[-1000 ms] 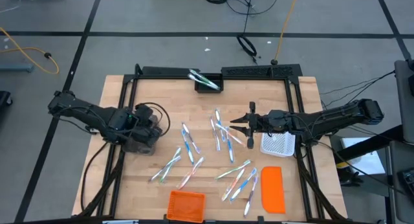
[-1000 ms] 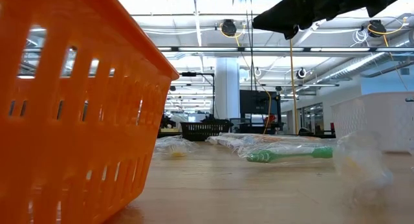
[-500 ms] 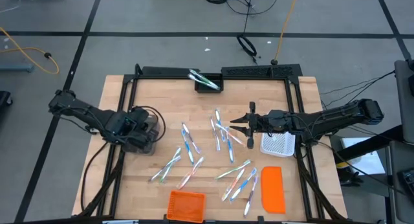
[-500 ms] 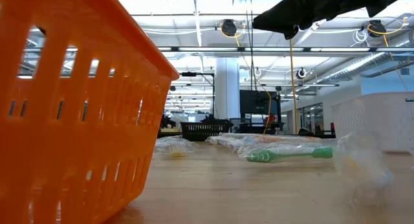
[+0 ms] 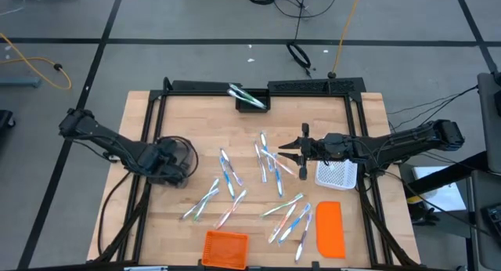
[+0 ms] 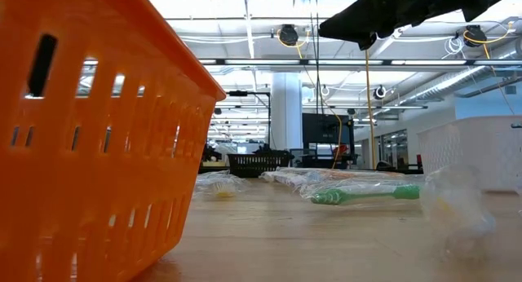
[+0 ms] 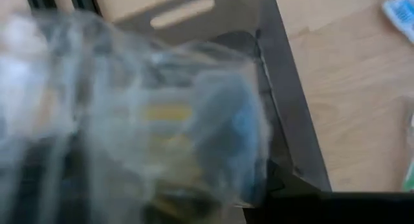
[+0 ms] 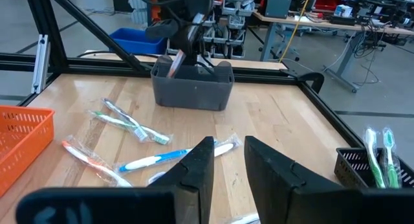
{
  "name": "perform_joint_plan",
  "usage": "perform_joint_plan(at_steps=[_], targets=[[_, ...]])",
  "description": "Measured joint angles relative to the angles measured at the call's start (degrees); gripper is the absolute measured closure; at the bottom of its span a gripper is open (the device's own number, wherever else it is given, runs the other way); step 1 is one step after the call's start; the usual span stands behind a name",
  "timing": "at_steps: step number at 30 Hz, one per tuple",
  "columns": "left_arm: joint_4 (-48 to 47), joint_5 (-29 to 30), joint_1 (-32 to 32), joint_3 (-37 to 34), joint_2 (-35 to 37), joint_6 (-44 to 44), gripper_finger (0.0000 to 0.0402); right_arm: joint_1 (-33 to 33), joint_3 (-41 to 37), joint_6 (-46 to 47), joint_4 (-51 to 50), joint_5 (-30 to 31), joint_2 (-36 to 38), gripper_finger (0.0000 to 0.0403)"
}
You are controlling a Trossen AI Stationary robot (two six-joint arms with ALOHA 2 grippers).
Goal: Pick & Place Toothbrushes
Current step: Put the orange toothbrush into the transparent black bin
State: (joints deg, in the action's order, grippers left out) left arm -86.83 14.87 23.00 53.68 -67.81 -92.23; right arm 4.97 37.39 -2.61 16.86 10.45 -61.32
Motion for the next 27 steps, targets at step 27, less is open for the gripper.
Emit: perform_joint_plan(at_steps=[27], targets=[[-0.11, 7.88, -0.04, -0.18, -0.11, 2.11, 0.026, 0.0, 0.0, 0.0, 0.39, -0.64, -1.08, 0.0321]])
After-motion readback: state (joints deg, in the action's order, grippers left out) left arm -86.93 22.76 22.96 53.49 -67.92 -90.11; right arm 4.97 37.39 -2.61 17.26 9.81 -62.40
